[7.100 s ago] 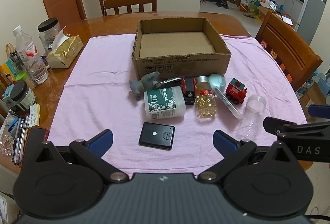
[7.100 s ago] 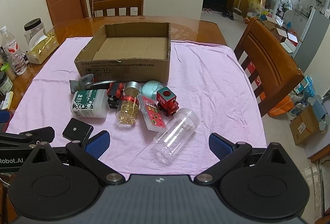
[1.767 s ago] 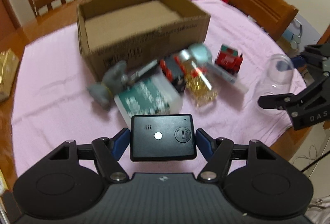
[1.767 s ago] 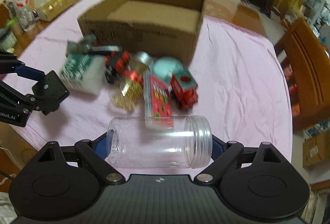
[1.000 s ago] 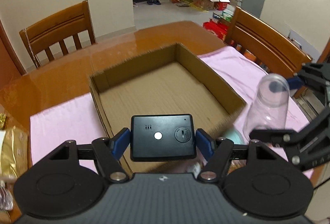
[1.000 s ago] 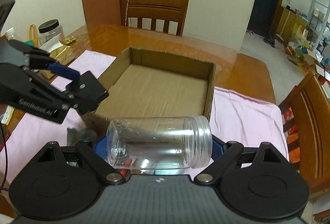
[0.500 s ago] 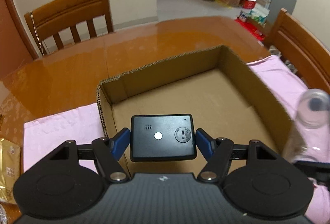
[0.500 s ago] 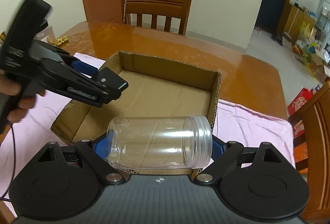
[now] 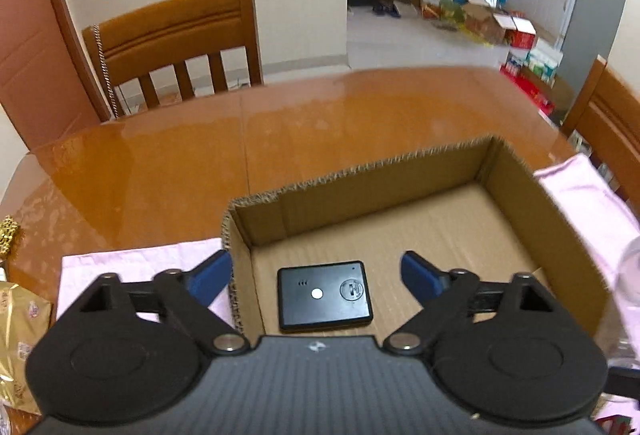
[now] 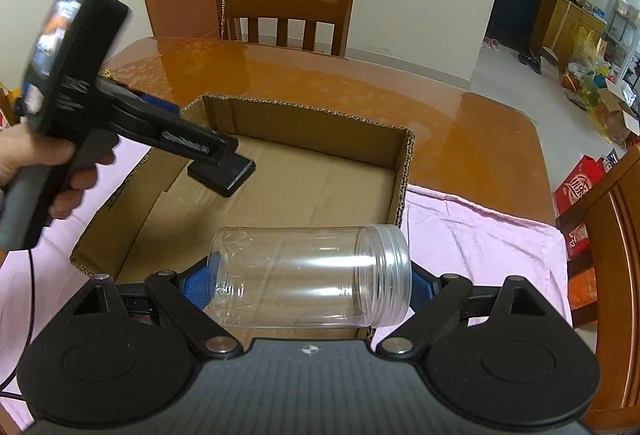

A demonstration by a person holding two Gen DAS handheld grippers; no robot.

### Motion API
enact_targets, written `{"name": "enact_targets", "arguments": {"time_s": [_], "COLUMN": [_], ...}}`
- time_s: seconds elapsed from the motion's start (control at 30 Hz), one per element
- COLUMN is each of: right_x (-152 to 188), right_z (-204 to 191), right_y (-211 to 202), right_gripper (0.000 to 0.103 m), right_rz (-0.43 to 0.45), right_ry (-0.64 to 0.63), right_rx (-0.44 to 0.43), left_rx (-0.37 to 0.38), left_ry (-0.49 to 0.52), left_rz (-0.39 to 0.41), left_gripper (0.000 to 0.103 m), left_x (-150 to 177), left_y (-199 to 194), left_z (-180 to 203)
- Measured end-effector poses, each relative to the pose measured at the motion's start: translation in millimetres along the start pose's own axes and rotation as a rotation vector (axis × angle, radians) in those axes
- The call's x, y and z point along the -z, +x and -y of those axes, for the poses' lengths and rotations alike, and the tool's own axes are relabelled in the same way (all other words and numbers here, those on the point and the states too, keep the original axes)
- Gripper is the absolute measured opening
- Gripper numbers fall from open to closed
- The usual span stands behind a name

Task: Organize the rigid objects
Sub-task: 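Carry the black device and jar over the box, open the left gripper, then lower the clear jar into the box and open the right gripper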

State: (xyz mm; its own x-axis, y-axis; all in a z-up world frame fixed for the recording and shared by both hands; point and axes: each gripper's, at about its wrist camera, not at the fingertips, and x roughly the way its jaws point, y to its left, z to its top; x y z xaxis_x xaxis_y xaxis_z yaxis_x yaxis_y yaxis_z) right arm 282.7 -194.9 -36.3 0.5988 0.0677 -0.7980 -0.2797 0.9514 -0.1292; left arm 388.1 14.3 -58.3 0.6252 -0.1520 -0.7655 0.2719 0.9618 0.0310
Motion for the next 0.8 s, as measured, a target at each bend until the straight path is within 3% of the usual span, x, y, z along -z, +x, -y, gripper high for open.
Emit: {"name": "enact_targets", "arguments": {"time_s": [0.1,0.37,0.8], "right_x": [-3.7,-21.1,-52.5], "right_z": [-0.6,-1.3,-7.1], "right_y": [4.3,22.5,57.9], "right_gripper": [0.093,0.093,0.093], "right_rz": [0.000,-0.019,-0.049], "right_ry": [-0.009,-0.021,-0.065], "right_rx": [-0.003,-0.021,-0.023], "left_rx": [-0.008,-0.042,-0.141], "left_ry": [0.004,-0.072,-0.108], "left_rz": [0.027,0.002,0.073], "left_gripper": [0.096,0.099,0.099], "left_x": [-3.4,6.1,35.8], "left_y": [-16.4,-55.4,-108.8], "left_z": [-2.7,-9.4,-26.6]}}
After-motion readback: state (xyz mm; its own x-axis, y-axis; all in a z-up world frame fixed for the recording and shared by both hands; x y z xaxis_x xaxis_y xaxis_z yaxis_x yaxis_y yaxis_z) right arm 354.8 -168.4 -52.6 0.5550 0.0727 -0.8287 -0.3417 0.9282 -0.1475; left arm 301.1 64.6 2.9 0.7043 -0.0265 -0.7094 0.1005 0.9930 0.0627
